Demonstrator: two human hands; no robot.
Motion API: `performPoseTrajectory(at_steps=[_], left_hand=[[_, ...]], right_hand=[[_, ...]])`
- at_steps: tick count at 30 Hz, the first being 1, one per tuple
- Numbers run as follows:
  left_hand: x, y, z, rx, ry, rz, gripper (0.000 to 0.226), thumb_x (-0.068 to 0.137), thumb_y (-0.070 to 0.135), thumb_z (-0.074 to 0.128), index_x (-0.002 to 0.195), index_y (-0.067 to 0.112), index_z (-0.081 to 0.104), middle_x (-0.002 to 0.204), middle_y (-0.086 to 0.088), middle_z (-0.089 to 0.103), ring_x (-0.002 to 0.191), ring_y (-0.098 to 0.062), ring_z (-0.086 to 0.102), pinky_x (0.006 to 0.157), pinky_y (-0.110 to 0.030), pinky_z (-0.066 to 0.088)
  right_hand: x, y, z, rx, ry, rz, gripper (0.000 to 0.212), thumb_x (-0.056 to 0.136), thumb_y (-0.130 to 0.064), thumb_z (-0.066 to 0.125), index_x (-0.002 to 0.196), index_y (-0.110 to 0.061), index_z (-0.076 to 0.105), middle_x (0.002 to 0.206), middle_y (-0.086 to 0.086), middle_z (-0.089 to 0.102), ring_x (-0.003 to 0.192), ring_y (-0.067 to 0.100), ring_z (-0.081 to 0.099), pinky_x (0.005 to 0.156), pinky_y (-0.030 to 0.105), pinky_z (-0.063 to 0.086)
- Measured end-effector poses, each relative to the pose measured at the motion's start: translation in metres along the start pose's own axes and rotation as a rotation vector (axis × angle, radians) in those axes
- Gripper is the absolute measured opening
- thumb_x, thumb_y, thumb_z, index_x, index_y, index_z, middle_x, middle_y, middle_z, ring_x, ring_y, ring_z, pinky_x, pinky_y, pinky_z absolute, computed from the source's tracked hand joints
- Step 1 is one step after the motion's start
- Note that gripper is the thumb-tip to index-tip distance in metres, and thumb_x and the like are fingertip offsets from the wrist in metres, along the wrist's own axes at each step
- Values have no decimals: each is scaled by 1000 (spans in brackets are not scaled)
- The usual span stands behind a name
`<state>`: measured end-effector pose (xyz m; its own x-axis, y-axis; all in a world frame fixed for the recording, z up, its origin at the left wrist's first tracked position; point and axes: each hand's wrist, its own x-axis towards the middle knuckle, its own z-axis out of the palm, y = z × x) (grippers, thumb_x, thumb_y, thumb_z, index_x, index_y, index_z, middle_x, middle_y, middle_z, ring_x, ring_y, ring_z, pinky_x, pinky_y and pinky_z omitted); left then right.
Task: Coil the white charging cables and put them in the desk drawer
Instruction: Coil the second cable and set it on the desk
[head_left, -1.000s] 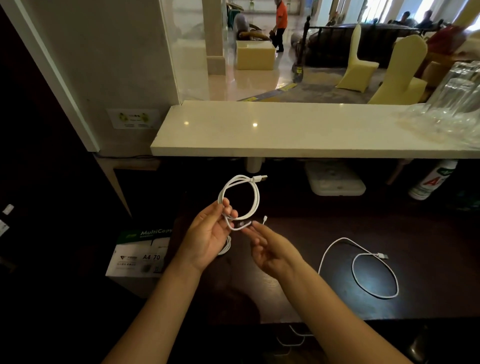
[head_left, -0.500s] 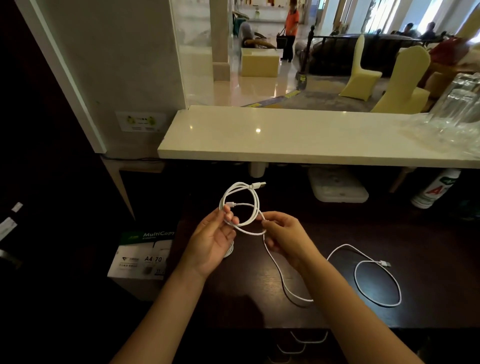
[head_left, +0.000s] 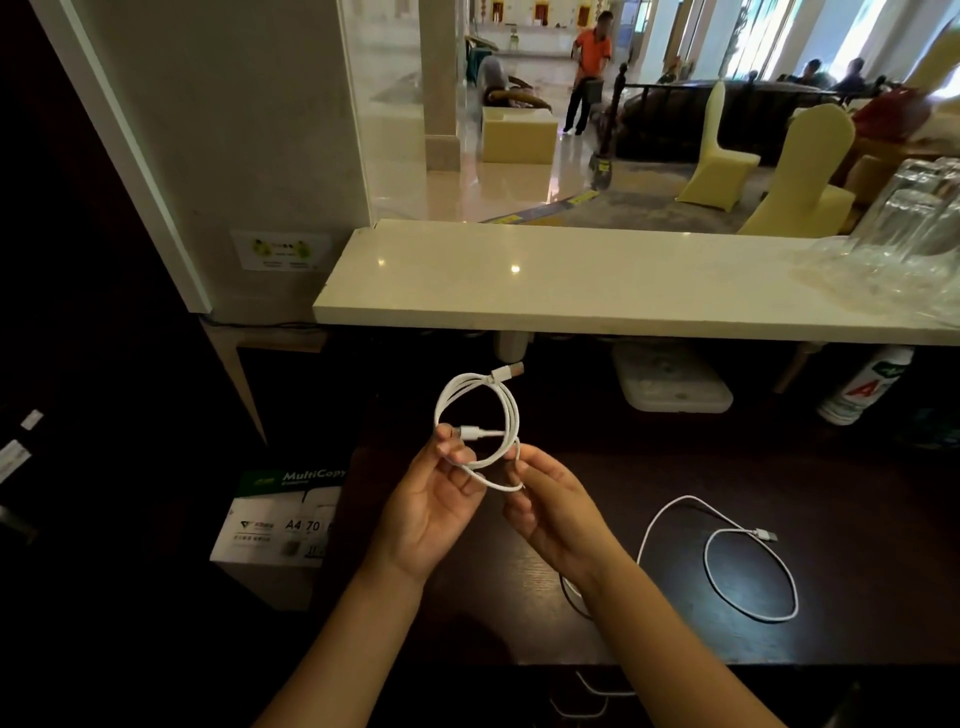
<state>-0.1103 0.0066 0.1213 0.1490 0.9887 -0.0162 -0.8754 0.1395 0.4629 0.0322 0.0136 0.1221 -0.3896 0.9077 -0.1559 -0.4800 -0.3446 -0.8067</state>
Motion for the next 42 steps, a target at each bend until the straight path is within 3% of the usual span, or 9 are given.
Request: performPoseTrajectory(at_steps=[7, 11, 14, 20, 24, 27, 33, 38, 42], left_hand=[[-5, 1, 8, 175, 36, -24, 20, 60, 23, 83, 74, 16, 70, 62, 5, 60, 60, -5, 62, 62, -21, 54], [-1, -2, 12, 216, 209, 9, 27, 92, 11, 44, 77, 12, 66, 59, 4, 63, 58, -6, 63, 56, -18, 53], [-3, -3, 13, 270, 237, 17, 22, 94, 11, 39, 85, 12, 60, 59, 5, 64, 60, -6, 64, 57, -18, 53], [-4, -7, 17, 336, 197, 42, 24, 93, 2, 37, 85, 9, 59, 58, 2, 65, 58, -6, 65, 54, -18, 53], [-2, -7, 15, 402, 224, 86, 24, 94, 8, 39, 85, 11, 60, 61, 5, 65, 62, -5, 65, 58, -17, 53], [0, -7, 13, 399, 265, 105, 23, 95, 10, 39, 86, 11, 60, 61, 5, 66, 62, -4, 66, 58, -17, 53], [3, 2, 15, 297, 282, 94, 21, 95, 14, 40, 84, 16, 57, 58, 9, 58, 60, -2, 59, 67, -19, 41], [2, 4, 15, 297, 214, 67, 22, 95, 12, 37, 85, 12, 56, 57, 7, 54, 56, -4, 54, 58, -15, 48], [-2, 7, 15, 341, 131, -26, 15, 88, 13, 42, 84, 11, 56, 56, 6, 51, 53, -4, 52, 55, -15, 48]], right_hand=[[3, -21, 19, -378, 89, -155, 31, 85, -9, 51, 106, -26, 67, 74, -4, 59, 70, 13, 50, 65, 26, 40], [5, -25, 22, -475, 196, -256, 57, 88, -17, 48, 137, -42, 31, 86, -2, 66, 81, 19, 58, 75, 33, 46], [0, -23, 13, -1119, 118, -513, 85, 87, -20, 54, 133, -62, -3, 102, -1, 65, 81, 15, 65, 74, 31, 52], [7, -10, 3, -1357, 216, -633, 18, 90, -27, 50, 107, -25, 57, 104, -7, 45, 77, 7, 52, 67, 43, 53], [12, -8, 0, -1342, 500, -869, 17, 84, -30, 58, 88, -19, 71, 127, 8, 45, 113, 17, 41, 86, 31, 43], [7, -15, 10, -1404, 395, -1108, 13, 83, -26, 62, 85, -18, 72, 107, 3, 61, 103, 20, 48, 81, 31, 40], [2, -37, 16, -381, 519, -582, 19, 92, -8, 52, 96, -16, 69, 58, -7, 60, 52, -1, 49, 53, 12, 41], [10, -42, -6, -358, 517, -320, 27, 92, 1, 43, 113, -6, 59, 62, 4, 56, 40, 1, 45, 43, 14, 39], [19, -57, -18, -811, 405, -117, 26, 88, 3, 47, 109, -3, 62, 59, 3, 59, 35, 0, 44, 40, 16, 38]])
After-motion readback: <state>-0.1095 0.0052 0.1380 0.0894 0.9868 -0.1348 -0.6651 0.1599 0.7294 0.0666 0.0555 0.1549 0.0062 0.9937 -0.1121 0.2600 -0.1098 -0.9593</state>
